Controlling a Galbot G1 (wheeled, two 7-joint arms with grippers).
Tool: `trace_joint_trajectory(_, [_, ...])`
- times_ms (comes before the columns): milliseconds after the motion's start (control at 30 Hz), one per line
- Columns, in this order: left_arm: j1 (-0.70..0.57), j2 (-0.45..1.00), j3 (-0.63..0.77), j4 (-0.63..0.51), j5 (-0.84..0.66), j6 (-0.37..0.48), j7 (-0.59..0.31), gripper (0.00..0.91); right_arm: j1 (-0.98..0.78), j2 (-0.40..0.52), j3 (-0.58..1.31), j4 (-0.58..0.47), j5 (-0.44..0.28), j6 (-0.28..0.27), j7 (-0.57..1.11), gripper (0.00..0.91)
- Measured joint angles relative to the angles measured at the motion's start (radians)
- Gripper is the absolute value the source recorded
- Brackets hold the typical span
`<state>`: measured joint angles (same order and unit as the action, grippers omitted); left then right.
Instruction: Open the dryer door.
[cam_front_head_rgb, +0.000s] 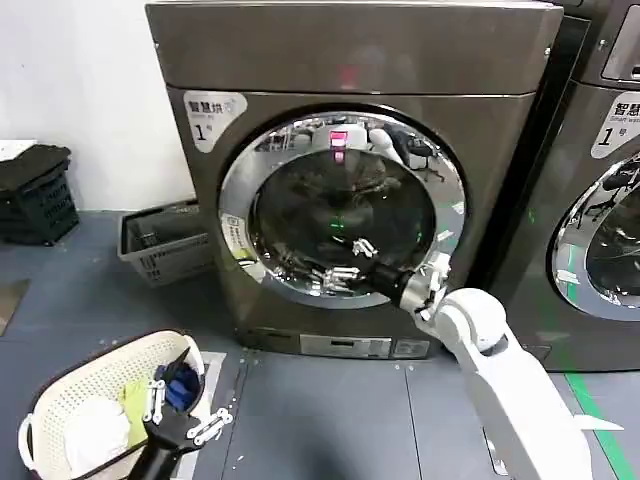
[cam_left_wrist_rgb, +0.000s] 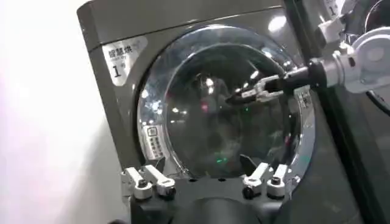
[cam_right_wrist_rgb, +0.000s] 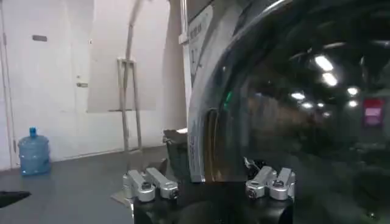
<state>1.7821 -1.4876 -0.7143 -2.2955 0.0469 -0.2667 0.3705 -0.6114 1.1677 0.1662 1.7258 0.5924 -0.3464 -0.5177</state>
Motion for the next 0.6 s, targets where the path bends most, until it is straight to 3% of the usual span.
trace_joint_trajectory(600, [-0.006, -0.004, -0.001, 0.000, 0.001, 0.000, 0.001, 0.907, 0.063, 0.066, -0.089, -0.056, -0.026, 0.006, 0.049, 0.907])
